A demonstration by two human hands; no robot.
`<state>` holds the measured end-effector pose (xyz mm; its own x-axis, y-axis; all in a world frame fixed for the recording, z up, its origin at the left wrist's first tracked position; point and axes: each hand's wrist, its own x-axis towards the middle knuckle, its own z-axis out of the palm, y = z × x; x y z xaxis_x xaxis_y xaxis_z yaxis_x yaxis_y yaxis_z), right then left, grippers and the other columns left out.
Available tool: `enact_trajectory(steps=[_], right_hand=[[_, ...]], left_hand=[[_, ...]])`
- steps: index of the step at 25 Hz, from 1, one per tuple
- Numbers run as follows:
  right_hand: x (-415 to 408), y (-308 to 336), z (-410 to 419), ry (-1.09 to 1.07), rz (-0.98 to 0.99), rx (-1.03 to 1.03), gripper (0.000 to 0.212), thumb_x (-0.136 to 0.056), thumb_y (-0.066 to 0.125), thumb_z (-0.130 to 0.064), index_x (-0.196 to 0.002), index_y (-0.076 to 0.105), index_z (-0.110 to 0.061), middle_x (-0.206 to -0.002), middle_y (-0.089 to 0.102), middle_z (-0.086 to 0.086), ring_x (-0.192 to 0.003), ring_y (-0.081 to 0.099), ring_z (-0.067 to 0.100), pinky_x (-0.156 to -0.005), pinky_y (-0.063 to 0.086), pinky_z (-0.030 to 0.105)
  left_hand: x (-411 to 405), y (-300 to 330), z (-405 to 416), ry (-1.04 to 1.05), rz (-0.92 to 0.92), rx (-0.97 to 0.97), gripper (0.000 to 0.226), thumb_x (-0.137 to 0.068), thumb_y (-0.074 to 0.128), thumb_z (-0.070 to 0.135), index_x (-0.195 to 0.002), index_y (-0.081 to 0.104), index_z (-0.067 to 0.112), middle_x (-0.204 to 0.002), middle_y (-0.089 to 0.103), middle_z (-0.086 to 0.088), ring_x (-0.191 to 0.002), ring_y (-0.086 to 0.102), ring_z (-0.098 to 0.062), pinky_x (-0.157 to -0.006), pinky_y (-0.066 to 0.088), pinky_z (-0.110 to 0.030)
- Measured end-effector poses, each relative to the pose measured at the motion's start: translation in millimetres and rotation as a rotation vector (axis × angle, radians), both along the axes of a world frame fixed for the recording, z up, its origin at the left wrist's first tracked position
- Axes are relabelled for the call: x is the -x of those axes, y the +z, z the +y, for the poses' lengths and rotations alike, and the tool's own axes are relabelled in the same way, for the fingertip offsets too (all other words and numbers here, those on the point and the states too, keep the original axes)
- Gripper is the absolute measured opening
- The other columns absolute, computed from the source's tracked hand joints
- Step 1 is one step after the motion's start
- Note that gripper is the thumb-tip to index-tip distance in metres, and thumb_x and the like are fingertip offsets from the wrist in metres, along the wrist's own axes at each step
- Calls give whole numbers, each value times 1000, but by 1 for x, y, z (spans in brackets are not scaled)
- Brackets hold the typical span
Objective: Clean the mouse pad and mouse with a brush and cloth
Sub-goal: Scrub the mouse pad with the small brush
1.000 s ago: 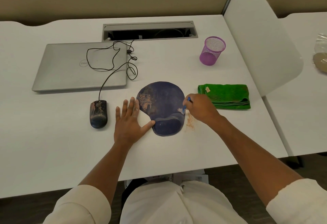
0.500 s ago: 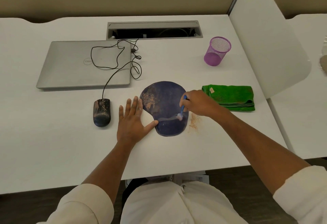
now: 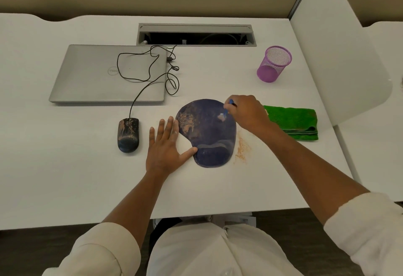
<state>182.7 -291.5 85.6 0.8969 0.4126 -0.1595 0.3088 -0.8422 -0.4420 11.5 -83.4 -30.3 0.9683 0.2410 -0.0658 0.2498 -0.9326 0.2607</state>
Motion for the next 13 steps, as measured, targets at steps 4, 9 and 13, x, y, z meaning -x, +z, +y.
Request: enact_trajectory(steps=[4,9,13], right_hand=[[-13,-4,45,8,60,-170,22,-96,47,-26,-94,67,-16,-88,68,3,-77,61,21,-68,48,35],[-15,-14,59,128,193,29,21,-93,49,-17,-89,66,-4,-81,70,12,-75,67,28,-68,53,38],[-27,-2,65,241,185,132,19,-90,54,-16,-86,70,-6,-81,70,12,-71,64,25,-64,50,36]], left_hand=[[0,2,0,-2,13,3,112,-81,16,94,-164,0,21,-172,-7,1,-157,-14,-21,-127,-4,-49],[1,2,-1,6,-7,11,111,-81,18,94,-164,3,21,-172,-4,1,-157,-12,-21,-127,-4,-48],[0,4,0,2,18,-5,110,-82,19,93,-163,-2,22,-171,-8,2,-157,-14,-21,-127,-6,-48]])
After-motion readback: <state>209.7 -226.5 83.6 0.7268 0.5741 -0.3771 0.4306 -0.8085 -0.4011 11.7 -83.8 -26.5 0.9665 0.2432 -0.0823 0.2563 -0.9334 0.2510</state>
